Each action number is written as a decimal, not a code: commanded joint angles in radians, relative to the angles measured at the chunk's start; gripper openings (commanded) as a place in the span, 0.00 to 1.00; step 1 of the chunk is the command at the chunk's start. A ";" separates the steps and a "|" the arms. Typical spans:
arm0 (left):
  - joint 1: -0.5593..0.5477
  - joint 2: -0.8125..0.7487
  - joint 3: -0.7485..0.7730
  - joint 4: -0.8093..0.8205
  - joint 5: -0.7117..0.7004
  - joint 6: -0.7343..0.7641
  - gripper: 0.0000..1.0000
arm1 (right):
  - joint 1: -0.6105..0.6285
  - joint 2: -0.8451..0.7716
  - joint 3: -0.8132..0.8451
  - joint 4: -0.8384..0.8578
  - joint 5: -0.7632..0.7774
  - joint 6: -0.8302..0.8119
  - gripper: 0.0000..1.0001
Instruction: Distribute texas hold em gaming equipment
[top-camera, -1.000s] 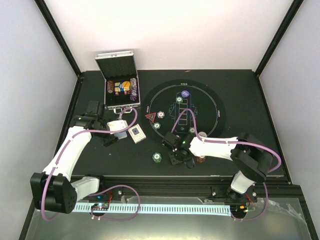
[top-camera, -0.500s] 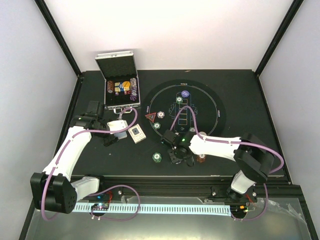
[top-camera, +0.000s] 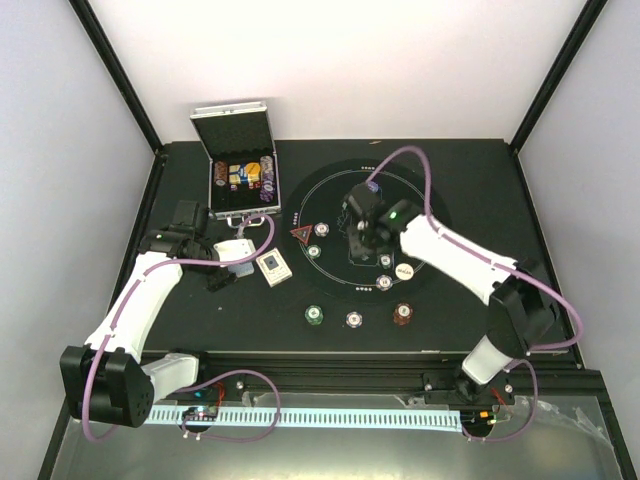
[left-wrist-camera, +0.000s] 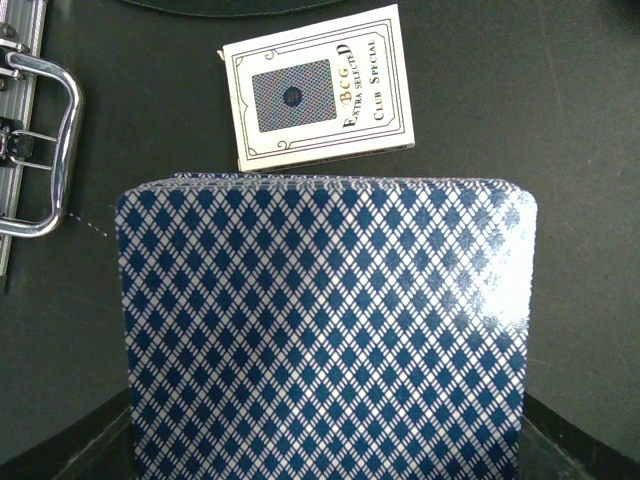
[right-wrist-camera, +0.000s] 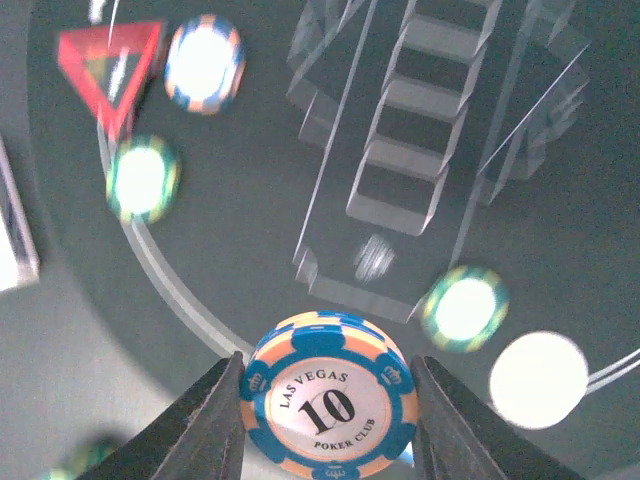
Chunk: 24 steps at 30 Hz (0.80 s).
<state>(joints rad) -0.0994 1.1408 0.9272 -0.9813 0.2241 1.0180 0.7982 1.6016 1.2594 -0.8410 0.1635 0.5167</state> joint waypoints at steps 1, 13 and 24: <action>0.003 -0.011 0.039 -0.025 0.009 0.010 0.02 | -0.167 0.100 0.208 -0.003 0.070 -0.117 0.37; 0.002 -0.010 0.037 -0.028 0.009 0.009 0.02 | -0.423 0.668 0.843 -0.116 0.024 -0.160 0.37; 0.003 0.004 0.041 -0.018 0.004 0.008 0.02 | -0.429 0.783 0.778 -0.054 -0.044 -0.141 0.37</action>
<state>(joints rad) -0.0994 1.1408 0.9276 -0.9955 0.2241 1.0180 0.3645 2.3768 2.0605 -0.9203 0.1490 0.3721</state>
